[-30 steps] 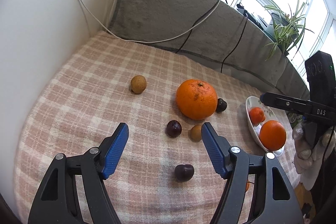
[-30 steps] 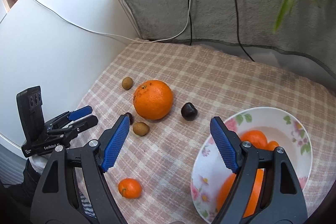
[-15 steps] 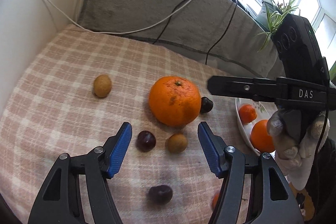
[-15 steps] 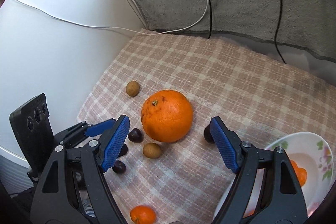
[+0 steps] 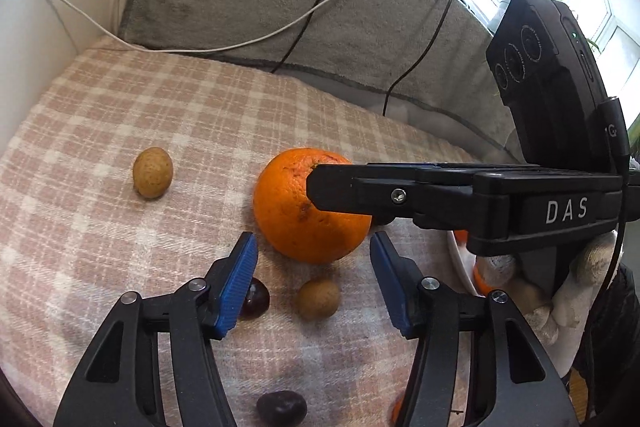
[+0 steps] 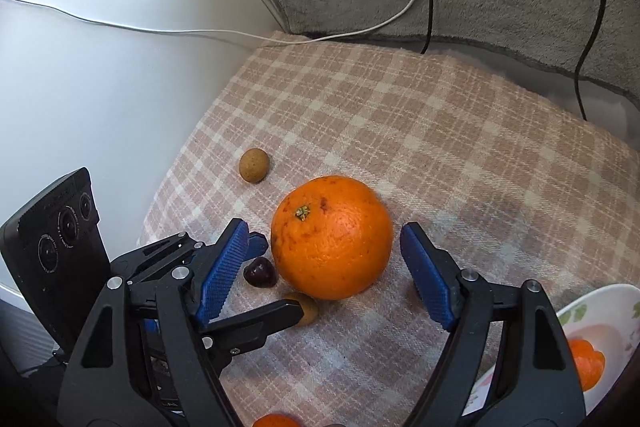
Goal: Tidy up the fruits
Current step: 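Close the right gripper around the large orange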
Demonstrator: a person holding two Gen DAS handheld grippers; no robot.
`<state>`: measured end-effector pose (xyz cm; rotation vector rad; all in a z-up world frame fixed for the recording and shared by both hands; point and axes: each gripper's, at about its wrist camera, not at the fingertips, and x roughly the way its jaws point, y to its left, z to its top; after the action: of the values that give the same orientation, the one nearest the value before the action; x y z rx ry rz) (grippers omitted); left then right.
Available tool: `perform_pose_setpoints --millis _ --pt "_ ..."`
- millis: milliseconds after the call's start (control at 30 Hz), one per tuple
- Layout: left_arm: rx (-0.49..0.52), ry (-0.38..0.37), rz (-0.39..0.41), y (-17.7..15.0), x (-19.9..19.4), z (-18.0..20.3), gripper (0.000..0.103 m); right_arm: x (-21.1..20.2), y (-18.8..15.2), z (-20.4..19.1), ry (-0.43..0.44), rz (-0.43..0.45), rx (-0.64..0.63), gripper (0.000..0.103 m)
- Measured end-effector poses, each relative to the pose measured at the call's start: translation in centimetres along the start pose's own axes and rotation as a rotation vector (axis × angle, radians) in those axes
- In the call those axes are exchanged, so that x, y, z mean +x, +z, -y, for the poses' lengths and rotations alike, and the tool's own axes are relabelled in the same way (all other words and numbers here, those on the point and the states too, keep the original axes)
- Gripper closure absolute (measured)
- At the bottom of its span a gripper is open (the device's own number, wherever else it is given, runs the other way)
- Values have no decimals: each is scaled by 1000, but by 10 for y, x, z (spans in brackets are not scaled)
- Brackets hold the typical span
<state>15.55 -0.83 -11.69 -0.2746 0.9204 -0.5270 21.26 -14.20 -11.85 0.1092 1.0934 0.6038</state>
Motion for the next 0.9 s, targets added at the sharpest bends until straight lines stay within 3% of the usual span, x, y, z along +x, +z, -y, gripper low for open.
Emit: perform_pose_setpoints --millis 367,467,900 --pt "-22 -6 -23 2 5 -4 56 6 0 -2 -8 -22 -21 27" --pt "-32 -13 -31 4 7 -6 56 11 0 0 -22 -37 -18 31" --pt "-24 7 -16 3 0 -1 55 6 -2 2 -6 -18 6 33"
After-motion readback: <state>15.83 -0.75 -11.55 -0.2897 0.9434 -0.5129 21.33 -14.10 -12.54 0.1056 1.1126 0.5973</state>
